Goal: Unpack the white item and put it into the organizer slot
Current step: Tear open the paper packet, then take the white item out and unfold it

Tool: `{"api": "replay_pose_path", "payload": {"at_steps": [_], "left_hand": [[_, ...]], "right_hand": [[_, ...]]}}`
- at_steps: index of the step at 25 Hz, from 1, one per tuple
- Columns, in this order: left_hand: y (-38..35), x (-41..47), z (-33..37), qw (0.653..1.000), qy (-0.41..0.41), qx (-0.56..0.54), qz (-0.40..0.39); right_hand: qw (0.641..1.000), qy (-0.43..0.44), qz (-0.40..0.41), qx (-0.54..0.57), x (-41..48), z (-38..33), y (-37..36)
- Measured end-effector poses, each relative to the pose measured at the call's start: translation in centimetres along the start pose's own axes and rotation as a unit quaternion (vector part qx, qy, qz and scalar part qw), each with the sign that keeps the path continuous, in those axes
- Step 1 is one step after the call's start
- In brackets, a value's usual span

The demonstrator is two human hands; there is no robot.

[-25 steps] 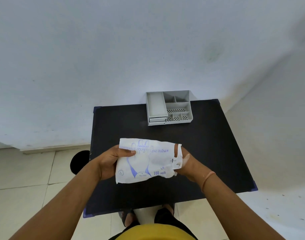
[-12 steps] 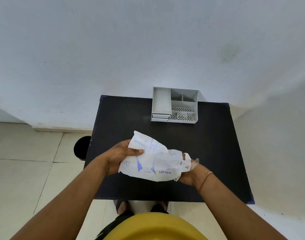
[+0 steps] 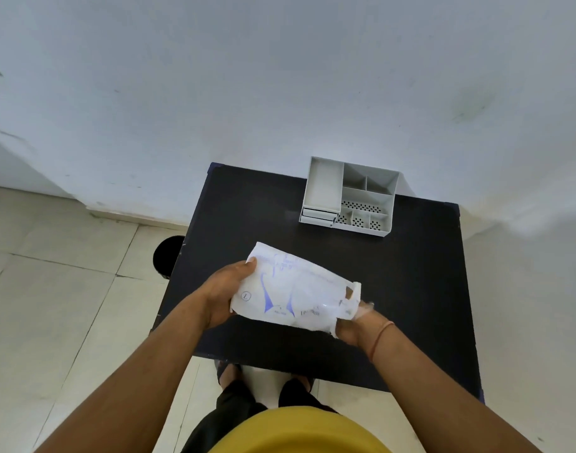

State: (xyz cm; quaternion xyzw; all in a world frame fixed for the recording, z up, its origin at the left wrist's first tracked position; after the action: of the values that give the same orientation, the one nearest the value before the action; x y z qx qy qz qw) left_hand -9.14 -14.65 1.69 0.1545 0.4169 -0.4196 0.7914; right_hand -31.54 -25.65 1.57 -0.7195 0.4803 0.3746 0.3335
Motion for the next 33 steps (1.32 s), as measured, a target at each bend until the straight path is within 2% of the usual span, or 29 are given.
{"api": "replay_pose_path", "payload": {"at_steps": [2, 4, 8, 11, 15, 18, 20, 21, 22, 23, 24, 25, 26, 28, 29, 31, 33], "left_hand": [[1.8, 0.7, -0.5, 0.999, -0.012, -0.015, 0.049], [3.8, 1.6, -1.2, 0.997, -0.021, -0.016, 0.071], [8.6, 3.6, -3.1, 0.992, -0.012, 0.004, 0.126], [12.3, 5.8, -5.2, 0.979, 0.008, 0.068, 0.193], [15.3, 9.0, -8.3, 0.964, 0.072, 0.115, 0.229], [15.5, 8.9, -7.2, 0.93, 0.041, 0.219, 0.293], [14.6, 7.0, -4.2, 0.886, -0.05, 0.3, 0.35], [13.1, 6.1, -3.0, 0.884, -0.098, 0.305, 0.342], [10.8, 5.0, -2.0, 0.905, -0.124, 0.278, 0.296], [7.9, 4.0, -1.6, 0.948, -0.109, 0.204, 0.22], [4.4, 2.8, -1.5, 0.987, -0.06, 0.092, 0.12], [1.2, 1.5, -1.4, 0.999, -0.012, -0.024, 0.023], [-1.0, 0.4, -0.9, 0.993, 0.024, -0.113, -0.035], [-2.8, -0.8, 0.2, 0.97, 0.068, -0.218, -0.08], [-2.7, -1.1, 0.7, 0.964, 0.079, -0.242, -0.084], [-1.7, -1.2, 1.5, 0.961, 0.079, -0.25, -0.087], [-0.5, -0.9, 2.2, 0.952, 0.081, -0.268, -0.126]], "right_hand": [[0.994, 0.031, -0.056, -0.088, 0.5, -0.8, -1.2], [0.981, 0.075, -0.06, -0.167, 0.3, -2.0, -1.0], [0.972, 0.102, 0.025, -0.209, 2.0, -2.3, 2.8], [0.964, 0.114, 0.092, -0.222, 2.8, -2.1, 3.9], [0.952, 0.141, 0.13, -0.24, 3.9, -0.8, 3.4], [0.95, 0.161, 0.133, -0.232, 3.5, -0.7, 1.2], [0.935, 0.192, 0.157, -0.254, 3.0, -1.0, -0.5], [0.916, 0.225, 0.174, -0.283, 2.5, -1.4, -1.5], [0.886, 0.274, 0.195, -0.32, 1.6, -2.0, -2.6], [0.847, 0.335, 0.21, -0.354, 0.6, -2.5, -3.9], [0.806, 0.396, 0.221, -0.381, -0.7, -2.8, -5.4], [0.772, 0.445, 0.218, -0.398, -2.0, -2.5, -7.2], [0.749, 0.472, 0.2, -0.42, -3.0, -1.9, -9.1], [0.725, 0.49, 0.151, -0.46, -4.3, 0.3, -12.3], [0.732, 0.485, 0.132, -0.46, -4.8, 1.0, -13.0], [0.795, 0.451, 0.129, -0.384, -6.3, 0.5, -12.8], [0.848, 0.429, 0.191, -0.245, -8.1, -1.3, -10.7]]}}
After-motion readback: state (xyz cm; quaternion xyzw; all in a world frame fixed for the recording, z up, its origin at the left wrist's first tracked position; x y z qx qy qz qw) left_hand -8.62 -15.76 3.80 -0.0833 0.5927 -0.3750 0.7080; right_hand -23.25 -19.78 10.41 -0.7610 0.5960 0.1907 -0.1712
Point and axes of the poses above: each hand's wrist, its own x-axis towards the middle knuckle, its own y-axis out of the back of the hand, z = x × y, the point moved 7 cm from there along x, towards the middle knuckle, and after that the axes turned 6 degrees about z, right-handed, at the moved point
